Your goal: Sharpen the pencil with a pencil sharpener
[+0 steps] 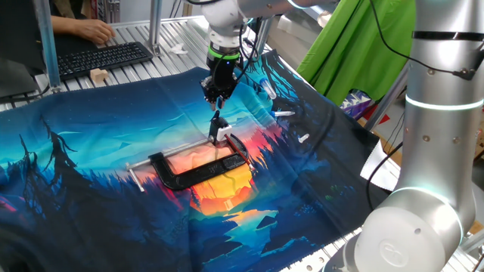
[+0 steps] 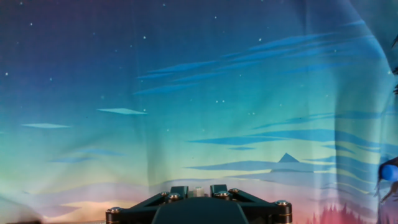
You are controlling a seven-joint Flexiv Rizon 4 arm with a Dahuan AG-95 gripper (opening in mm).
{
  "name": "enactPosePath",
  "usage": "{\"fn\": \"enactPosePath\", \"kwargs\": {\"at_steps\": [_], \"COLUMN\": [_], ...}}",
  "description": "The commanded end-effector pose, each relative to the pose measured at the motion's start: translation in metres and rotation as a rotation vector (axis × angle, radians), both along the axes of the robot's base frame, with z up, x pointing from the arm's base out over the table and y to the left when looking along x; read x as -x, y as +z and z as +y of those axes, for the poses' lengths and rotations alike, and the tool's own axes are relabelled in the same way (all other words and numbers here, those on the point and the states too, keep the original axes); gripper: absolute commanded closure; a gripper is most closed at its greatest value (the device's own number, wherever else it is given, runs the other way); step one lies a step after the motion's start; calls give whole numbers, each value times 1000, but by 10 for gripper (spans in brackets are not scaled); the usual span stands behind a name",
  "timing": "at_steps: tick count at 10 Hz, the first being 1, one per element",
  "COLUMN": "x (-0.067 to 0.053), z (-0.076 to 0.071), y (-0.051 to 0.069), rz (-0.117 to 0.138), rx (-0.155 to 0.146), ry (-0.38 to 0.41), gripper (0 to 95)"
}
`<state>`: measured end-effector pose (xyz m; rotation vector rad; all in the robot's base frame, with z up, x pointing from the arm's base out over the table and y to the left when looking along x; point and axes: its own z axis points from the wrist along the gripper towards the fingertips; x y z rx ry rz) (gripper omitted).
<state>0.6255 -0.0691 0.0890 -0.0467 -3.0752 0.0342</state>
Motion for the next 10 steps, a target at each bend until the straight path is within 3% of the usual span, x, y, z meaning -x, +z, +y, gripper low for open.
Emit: {"fn": "enactPosePath", "kwargs": {"at_steps": [1,4,5,10], "x": [0,1,1,2], "z": [0,0,0,2], "y": [-1,-3,-3,-4], "rz": [-4,-15,-16,-19], "rx": [-4,-8,-9,-9], "ry": [1,4,8,-5], "gripper": [760,760,950,950]}}
